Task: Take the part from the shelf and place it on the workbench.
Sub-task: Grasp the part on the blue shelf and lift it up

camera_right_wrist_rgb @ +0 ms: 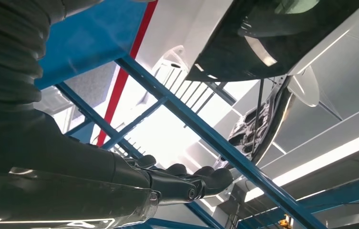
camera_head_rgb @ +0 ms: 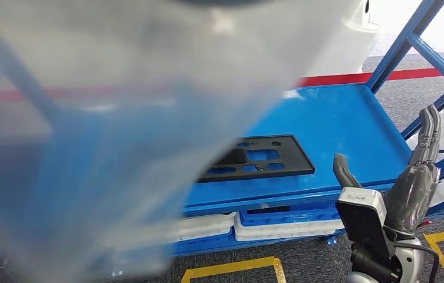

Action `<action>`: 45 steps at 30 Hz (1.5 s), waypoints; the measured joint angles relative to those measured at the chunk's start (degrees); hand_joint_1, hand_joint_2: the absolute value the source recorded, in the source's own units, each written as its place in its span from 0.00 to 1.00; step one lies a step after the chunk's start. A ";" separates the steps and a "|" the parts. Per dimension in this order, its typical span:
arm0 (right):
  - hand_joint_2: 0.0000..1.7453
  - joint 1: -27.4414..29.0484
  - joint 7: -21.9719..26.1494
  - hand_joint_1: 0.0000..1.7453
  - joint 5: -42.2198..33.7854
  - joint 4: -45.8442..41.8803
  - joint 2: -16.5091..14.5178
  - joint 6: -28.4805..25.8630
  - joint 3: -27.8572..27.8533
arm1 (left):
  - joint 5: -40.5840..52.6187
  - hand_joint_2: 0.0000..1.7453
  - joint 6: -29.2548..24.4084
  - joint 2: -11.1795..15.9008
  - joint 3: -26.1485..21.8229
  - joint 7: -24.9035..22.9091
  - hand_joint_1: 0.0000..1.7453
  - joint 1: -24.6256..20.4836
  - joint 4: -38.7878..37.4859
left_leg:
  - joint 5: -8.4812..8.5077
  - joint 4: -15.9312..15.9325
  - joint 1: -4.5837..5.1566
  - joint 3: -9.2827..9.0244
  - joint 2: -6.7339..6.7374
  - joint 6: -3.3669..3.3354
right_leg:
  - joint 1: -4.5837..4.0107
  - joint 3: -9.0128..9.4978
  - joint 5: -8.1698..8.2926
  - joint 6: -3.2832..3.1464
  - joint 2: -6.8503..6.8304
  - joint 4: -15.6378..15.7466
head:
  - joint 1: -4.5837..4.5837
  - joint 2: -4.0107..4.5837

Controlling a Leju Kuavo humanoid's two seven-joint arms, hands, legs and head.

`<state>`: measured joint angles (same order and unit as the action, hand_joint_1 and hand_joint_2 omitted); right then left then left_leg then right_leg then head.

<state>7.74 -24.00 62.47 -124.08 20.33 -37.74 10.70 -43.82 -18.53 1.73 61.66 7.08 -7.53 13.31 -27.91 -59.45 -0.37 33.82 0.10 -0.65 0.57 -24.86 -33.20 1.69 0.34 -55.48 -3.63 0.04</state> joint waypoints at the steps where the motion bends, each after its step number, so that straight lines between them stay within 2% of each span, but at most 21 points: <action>1: 1.00 0.00 0.00 0.00 0.00 0.00 0.00 -0.01 0.12 | 0.00 0.00 0.00 0.00 0.00 0.00 0.00 0.00 0.00 | 0.00 0.00 0.00 0.00 0.00 0.00 | 0.00 0.00 0.00 0.00 0.00 0.00 | 0.01 0.00; 7: 1.00 -0.03 -0.15 0.00 -0.20 0.00 0.03 0.17 0.58 | 0.04 0.00 -0.01 0.00 0.00 -0.23 0.00 0.00 0.00 | 0.01 0.00 0.00 0.02 0.01 0.01 | 0.00 0.01 0.00 0.00 0.00 0.00 | 0.01 0.00; 9: 1.00 -1.19 -1.75 0.00 -3.58 0.30 0.50 3.30 0.96 | 0.49 0.00 -0.32 -0.07 0.02 -2.82 0.00 0.01 0.00 | 0.01 0.02 0.03 0.12 0.20 0.01 | -0.02 0.05 0.01 -0.01 0.06 -0.01 | 0.00 0.00; 11: 1.00 -4.97 -3.58 0.00 -15.83 2.59 2.39 13.65 1.95 | 1.16 0.00 -1.20 -0.43 0.19 -9.20 0.00 0.00 -0.01 | 0.01 0.03 0.04 0.14 0.65 0.00 | -0.04 0.04 0.08 -0.02 0.36 -0.02 | 0.07 0.00; 13: 1.00 -9.09 -3.17 0.00 -35.75 7.01 5.05 26.29 3.34 | 1.46 0.00 -1.94 -1.08 0.47 -14.85 0.00 -0.02 -0.03 | 0.09 0.02 0.02 0.08 0.85 -0.11 | -0.03 -0.08 0.18 0.01 0.52 0.00 | 0.20 0.00; 14: 1.00 -10.32 -2.56 0.00 -45.40 9.12 6.16 30.05 4.03 | 1.48 0.00 -2.09 -1.40 0.63 -16.32 0.00 -0.01 -0.04 | 0.16 0.01 0.02 0.09 0.73 -0.22 | 0.00 -0.13 0.21 0.05 0.40 0.01 | 0.22 0.00; 16: 1.00 -11.82 -2.42 0.00 -57.90 11.86 7.98 31.60 5.17 | 1.26 0.00 -2.06 -1.87 0.86 -18.07 0.00 0.07 -0.04 | 0.27 -0.01 0.08 0.22 0.38 -0.38 | 0.07 -0.19 0.25 0.13 0.06 0.02 | 0.18 0.00; 17: 1.00 -12.38 -2.89 0.00 -59.51 12.55 8.87 30.65 5.55 | 1.05 0.00 -1.98 -1.99 0.93 -18.85 0.00 0.13 -0.05 | 0.30 -0.01 0.10 0.25 0.27 -0.42 | 0.10 -0.20 0.25 0.14 -0.03 0.03 | 0.18 0.00; 20: 1.00 -13.02 -4.74 0.00 -57.14 13.93 11.77 28.71 6.24 | 0.45 0.00 -1.53 -2.24 0.98 -20.57 0.00 0.25 -0.10 | 0.28 -0.01 0.14 0.26 0.22 -0.41 | 0.12 -0.19 0.26 0.15 -0.03 0.05 | 0.25 0.00; 27: 1.00 -12.87 -6.67 0.00 -60.43 15.36 17.15 28.76 7.86 | -0.39 0.00 -0.99 -3.33 1.03 -20.60 0.00 0.29 -0.19 | 0.26 -0.01 0.15 0.29 0.11 -0.40 | 0.13 -0.19 0.24 0.19 -0.04 0.13 | 0.20 0.00; 40: 1.00 -14.47 -8.74 0.00 -58.96 16.27 21.87 27.97 11.04 | -1.33 0.00 -0.89 -4.25 1.02 -18.60 0.00 0.30 -0.28 | 0.27 -0.01 0.16 0.28 0.14 -0.41 | 0.13 -0.18 0.27 0.22 -0.03 0.13 | 0.21 0.00; 45: 1.00 -14.31 -11.88 0.00 -56.17 15.24 23.98 26.32 11.61 | -1.33 0.00 0.22 -4.44 1.03 -18.60 0.00 0.31 -0.30 | 0.27 -0.02 0.17 0.27 0.05 -0.41 | 0.15 -0.19 0.27 0.22 -0.04 0.14 | 0.21 0.00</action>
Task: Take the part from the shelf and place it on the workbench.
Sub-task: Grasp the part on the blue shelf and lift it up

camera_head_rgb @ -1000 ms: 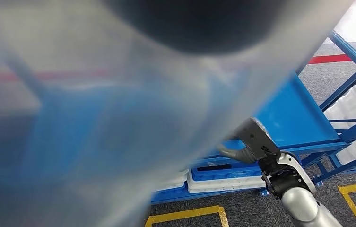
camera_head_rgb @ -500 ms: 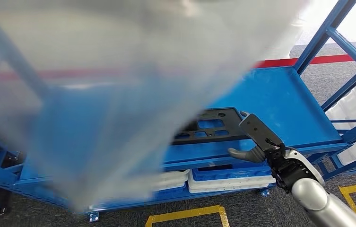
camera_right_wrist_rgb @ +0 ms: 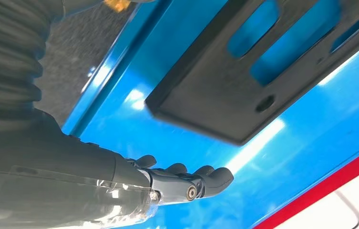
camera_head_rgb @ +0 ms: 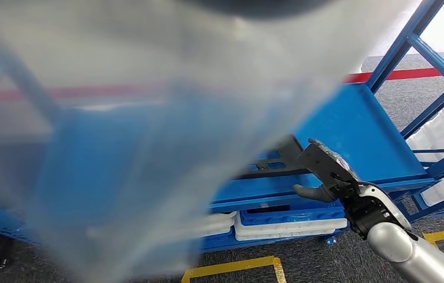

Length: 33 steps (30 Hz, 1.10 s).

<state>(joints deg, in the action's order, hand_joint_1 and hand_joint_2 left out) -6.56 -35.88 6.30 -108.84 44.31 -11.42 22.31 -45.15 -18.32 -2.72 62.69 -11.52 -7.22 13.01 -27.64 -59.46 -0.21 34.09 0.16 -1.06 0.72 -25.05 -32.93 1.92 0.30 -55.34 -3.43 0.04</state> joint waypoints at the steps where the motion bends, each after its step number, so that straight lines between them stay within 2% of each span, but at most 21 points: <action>1: 1.00 0.27 -0.91 0.00 0.43 -0.56 0.67 -0.27 -0.07 | -0.01 0.00 0.28 -0.11 0.00 -0.12 0.00 0.01 -0.01 | 0.00 0.00 0.01 0.00 -0.04 0.00 | 0.01 0.00 0.00 0.00 0.00 0.00 | -0.01 0.00; 5: 1.00 2.26 -2.83 0.00 1.67 -3.39 4.14 0.21 -1.29 | -0.06 0.00 1.20 -0.85 0.00 -1.33 0.00 0.03 -0.02 | 0.00 -0.01 0.07 0.00 -0.28 0.00 | 0.09 0.01 -0.02 0.03 -0.03 0.00 | 0.00 0.00; 10: 1.00 5.27 -2.87 0.00 5.15 -7.67 7.08 6.31 -4.31 | 0.08 0.00 2.03 -1.35 0.13 -4.02 0.00 0.09 -0.03 | 0.00 -0.01 0.12 0.01 -0.35 0.00 | 0.13 0.06 -0.06 0.10 -0.09 0.00 | -0.01 0.00; 16: 1.00 2.89 -2.89 0.00 11.03 -11.95 6.51 13.91 -5.11 | -2.39 0.00 0.03 -0.99 0.33 -0.88 0.00 0.09 -0.17 | 0.01 0.00 0.12 -0.03 -0.13 -0.01 | 0.13 0.09 -0.06 0.10 -0.09 0.00 | -0.02 0.00; 26: 1.00 -2.71 -2.90 0.00 26.22 -15.19 4.59 22.68 -1.70 | -2.20 0.00 -1.23 -0.69 0.31 -1.45 0.00 0.07 -0.39 | -0.01 0.02 0.14 -0.05 0.48 -0.04 | 0.14 0.14 -0.03 0.11 0.14 -0.01 | -0.04 0.00; 33: 1.00 -2.87 -2.91 0.00 27.56 -15.44 4.40 23.51 -1.13 | -2.16 0.00 -1.22 -0.74 0.31 -1.19 0.00 0.07 -0.40 | -0.01 0.02 0.14 -0.05 0.49 -0.04 | 0.14 0.13 -0.03 0.11 0.14 -0.01 | -0.05 0.00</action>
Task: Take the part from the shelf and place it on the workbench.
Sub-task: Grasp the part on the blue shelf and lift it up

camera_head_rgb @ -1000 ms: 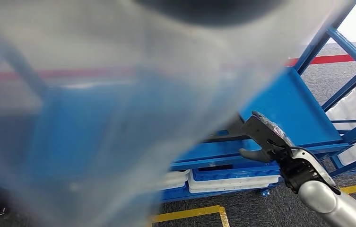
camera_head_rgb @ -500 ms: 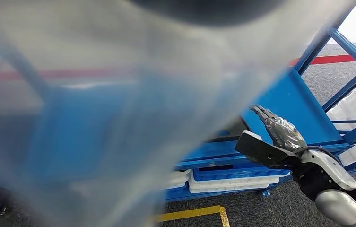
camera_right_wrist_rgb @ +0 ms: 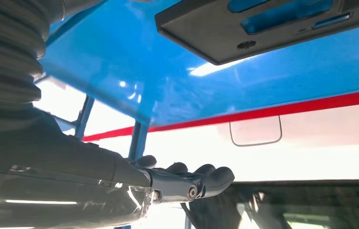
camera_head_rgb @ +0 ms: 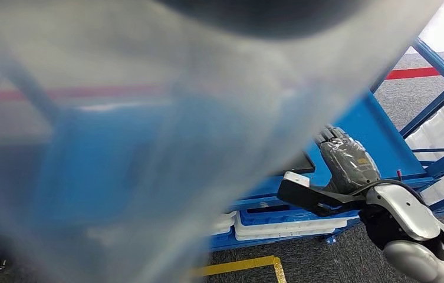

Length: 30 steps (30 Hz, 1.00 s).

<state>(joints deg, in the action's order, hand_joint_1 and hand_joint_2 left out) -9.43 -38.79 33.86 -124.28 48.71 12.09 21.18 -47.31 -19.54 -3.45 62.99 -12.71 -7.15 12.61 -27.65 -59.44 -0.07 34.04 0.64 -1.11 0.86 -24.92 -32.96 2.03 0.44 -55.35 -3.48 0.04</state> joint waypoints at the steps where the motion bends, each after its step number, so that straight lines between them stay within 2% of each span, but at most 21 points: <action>1: 1.00 0.02 0.00 0.00 0.60 -0.09 -0.10 0.22 0.32 | 0.10 0.00 0.07 -0.02 0.01 0.10 0.00 0.00 -0.01 | 0.00 0.00 0.00 0.00 0.00 0.00 | 0.00 0.00 0.00 0.00 0.00 0.00 | -0.01 0.00; 6: 1.00 -0.96 -0.04 0.00 3.99 -1.13 -1.91 1.03 5.68 | 0.63 0.00 0.43 0.21 0.03 1.50 0.00 -0.02 -0.10 | -0.01 0.01 0.01 0.01 0.11 -0.01 | 0.00 -0.01 0.00 0.00 0.06 0.00 | 0.03 0.00; 13: 1.00 -6.87 1.02 0.00 -0.66 1.18 -5.43 -1.84 13.19 | -1.08 0.00 0.15 0.87 0.02 3.29 0.00 -0.04 -0.15 | -0.01 0.02 0.00 0.00 0.37 -0.01 | -0.01 -0.02 0.02 -0.01 0.20 -0.01 | 0.04 0.00; 24: 1.00 -9.61 1.74 0.00 -1.29 4.35 -8.29 -3.48 17.73 | -1.50 0.00 0.17 0.91 0.02 3.39 0.00 -0.03 -0.17 | -0.02 0.02 0.01 0.02 0.41 -0.02 | 0.00 -0.04 0.05 0.00 0.24 0.00 | -0.03 0.00; 30: 1.00 -10.33 4.02 0.00 0.39 7.09 -9.65 -7.51 19.52 | -2.10 0.00 0.08 0.86 0.02 3.57 0.00 -0.03 -0.17 | -0.02 0.02 0.00 0.01 0.37 -0.02 | -0.01 -0.04 0.05 0.00 0.24 -0.01 | -0.03 0.00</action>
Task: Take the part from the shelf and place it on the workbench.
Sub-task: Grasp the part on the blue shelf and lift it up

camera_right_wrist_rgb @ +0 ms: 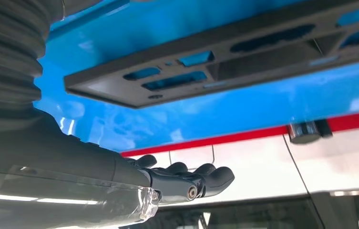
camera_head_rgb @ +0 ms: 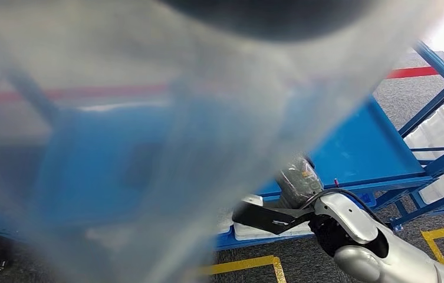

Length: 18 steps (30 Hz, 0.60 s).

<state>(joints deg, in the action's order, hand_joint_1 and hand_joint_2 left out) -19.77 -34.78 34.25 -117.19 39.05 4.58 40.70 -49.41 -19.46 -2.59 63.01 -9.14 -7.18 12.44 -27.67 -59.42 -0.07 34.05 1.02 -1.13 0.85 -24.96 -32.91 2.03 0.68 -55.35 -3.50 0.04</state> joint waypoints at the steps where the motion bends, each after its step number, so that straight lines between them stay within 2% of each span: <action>1: 1.00 -0.08 0.44 0.00 0.25 0.70 -0.18 -0.99 0.23 | -0.02 0.00 -0.10 0.01 0.00 -0.12 0.00 0.00 0.00 | 0.00 0.00 0.00 0.00 -0.02 0.00 | 0.00 0.00 0.00 0.00 -0.01 0.00 | 0.00 0.00; 8: 1.00 0.71 2.55 0.00 0.71 6.41 -0.86 -5.14 1.22 | -0.16 0.00 -0.87 0.37 0.00 -0.98 0.00 0.00 0.00 | 0.00 0.00 0.00 0.00 -0.33 0.00 | 0.01 0.00 0.00 0.00 -0.09 0.01 | -0.01 0.00; 18: 1.00 2.74 3.39 0.00 1.69 12.25 -1.05 -7.13 1.25 | -0.19 0.00 -1.08 0.74 0.00 -1.14 0.00 0.04 0.00 | 0.01 -0.01 0.01 0.03 -1.07 0.00 | 0.05 -0.01 -0.07 0.09 -0.48 0.02 | -0.01 0.00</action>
<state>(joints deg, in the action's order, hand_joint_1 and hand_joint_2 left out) -17.03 -31.39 35.94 -104.94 38.00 -2.55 41.94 -49.60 -20.54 -1.85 63.01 -10.27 -7.14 12.44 -27.66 -59.44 -0.06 34.08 -0.05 -1.12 0.89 -24.97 -32.98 2.12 0.20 -55.33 -3.51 0.04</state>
